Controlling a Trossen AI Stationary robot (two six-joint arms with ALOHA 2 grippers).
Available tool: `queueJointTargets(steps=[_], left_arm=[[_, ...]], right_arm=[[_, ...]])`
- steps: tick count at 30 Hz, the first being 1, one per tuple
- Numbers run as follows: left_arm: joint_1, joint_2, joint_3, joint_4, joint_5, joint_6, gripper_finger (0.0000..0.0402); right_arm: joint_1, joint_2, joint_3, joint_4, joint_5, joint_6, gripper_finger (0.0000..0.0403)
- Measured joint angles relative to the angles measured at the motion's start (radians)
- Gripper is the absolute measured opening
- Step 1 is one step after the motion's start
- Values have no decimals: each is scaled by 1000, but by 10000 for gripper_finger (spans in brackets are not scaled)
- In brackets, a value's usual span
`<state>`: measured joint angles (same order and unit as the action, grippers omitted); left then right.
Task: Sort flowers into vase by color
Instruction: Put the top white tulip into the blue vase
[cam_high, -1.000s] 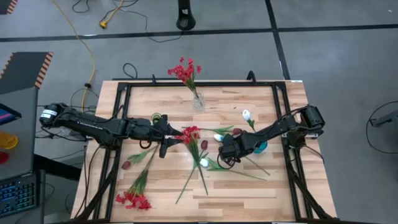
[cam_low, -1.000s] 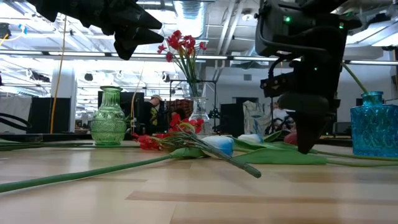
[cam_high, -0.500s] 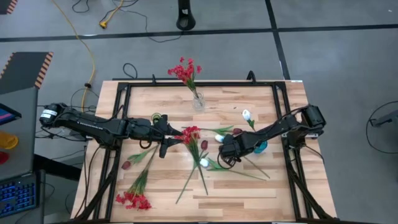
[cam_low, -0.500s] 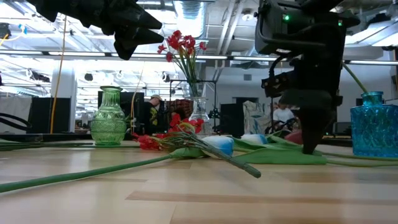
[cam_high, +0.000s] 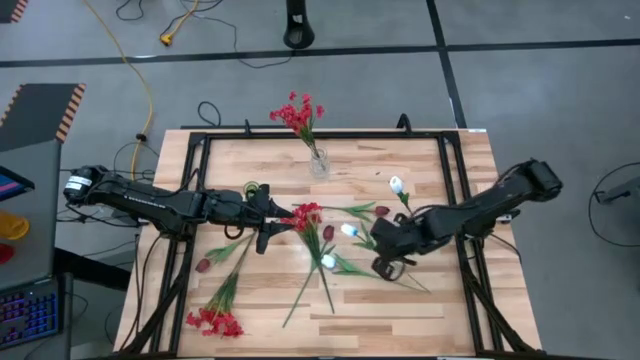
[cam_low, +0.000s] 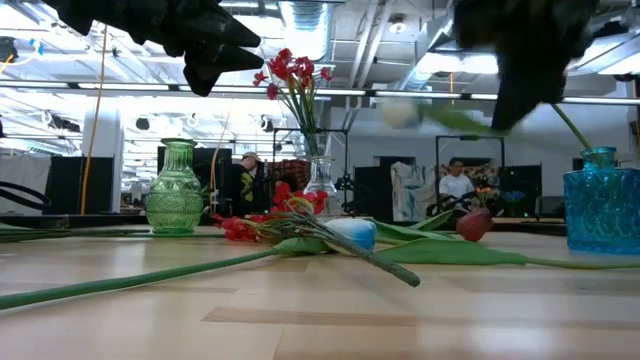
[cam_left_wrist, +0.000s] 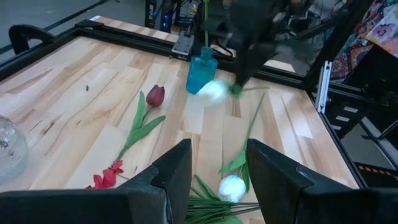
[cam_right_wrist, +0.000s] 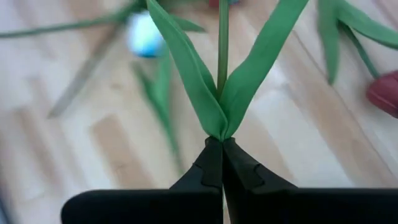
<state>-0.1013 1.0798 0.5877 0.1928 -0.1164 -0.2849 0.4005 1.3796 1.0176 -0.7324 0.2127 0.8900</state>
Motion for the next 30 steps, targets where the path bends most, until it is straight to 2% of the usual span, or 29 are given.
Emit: queueJointTargets(steps=[3,14,20,24,30], left_arm=[[0,0,0,0,0,-5,141],[0,0,0,0,0,-12,141],[0,0,0,0,0,-14,141],[0,0,0,0,0,-14,141],[0,0,0,0,0,-15,141]], right_arm=[[67,-71,0,27,81,-1,25],[317,-304,0,28,583,-67,25],[429,-416,0,29,780,-149,25],[498,-483,0,29,914,-259,24],[572,-560,0,24,1024,-414,25]])
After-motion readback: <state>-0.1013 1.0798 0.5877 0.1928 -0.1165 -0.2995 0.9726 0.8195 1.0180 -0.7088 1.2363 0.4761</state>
